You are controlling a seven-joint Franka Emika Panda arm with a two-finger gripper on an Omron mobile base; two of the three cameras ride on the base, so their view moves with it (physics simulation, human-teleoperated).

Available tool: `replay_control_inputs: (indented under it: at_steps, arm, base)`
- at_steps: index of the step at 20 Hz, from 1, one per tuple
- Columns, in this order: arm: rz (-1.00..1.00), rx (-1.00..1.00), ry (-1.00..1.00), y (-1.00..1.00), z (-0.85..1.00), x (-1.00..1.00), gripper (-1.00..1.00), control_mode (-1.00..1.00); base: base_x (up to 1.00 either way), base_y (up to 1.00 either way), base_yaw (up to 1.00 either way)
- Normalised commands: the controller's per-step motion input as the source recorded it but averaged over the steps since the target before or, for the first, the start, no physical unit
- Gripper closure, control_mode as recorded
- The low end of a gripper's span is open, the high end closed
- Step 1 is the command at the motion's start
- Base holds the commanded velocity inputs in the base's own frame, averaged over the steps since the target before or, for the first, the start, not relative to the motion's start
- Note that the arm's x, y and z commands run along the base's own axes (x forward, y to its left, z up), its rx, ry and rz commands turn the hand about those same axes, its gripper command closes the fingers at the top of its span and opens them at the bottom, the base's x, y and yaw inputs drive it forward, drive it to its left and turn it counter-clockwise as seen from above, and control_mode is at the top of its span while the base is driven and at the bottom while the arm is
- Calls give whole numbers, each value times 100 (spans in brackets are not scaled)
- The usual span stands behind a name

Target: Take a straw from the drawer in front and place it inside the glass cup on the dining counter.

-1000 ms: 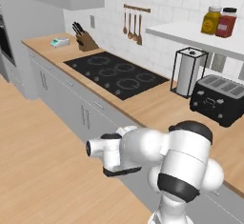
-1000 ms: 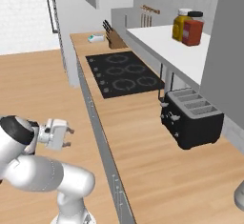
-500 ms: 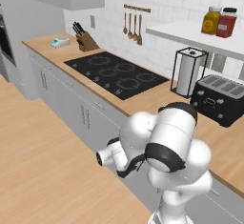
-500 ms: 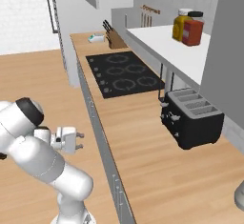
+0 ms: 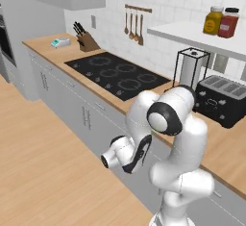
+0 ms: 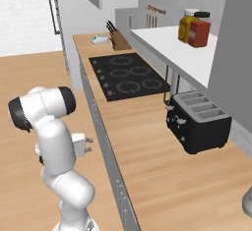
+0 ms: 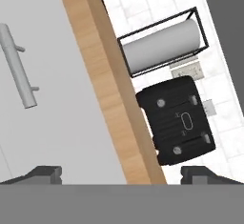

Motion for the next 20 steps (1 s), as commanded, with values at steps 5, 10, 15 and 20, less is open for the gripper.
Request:
replay_control_inputs:
  at_steps: [5,10,15,20]
  arm:
    - [0,0,-5,-5,-31,51,-100,-100]
    - [0,0,-1,-2,-38,54,-100,-100]
    - [0,0,0,-10,-27,60,-100,-100]
    - [0,0,0,-26,-12,53,-100,-100]
  base:
    - [0,0,0]
    - [0,0,0]
    - [0,0,0]
    - [0,0,0]
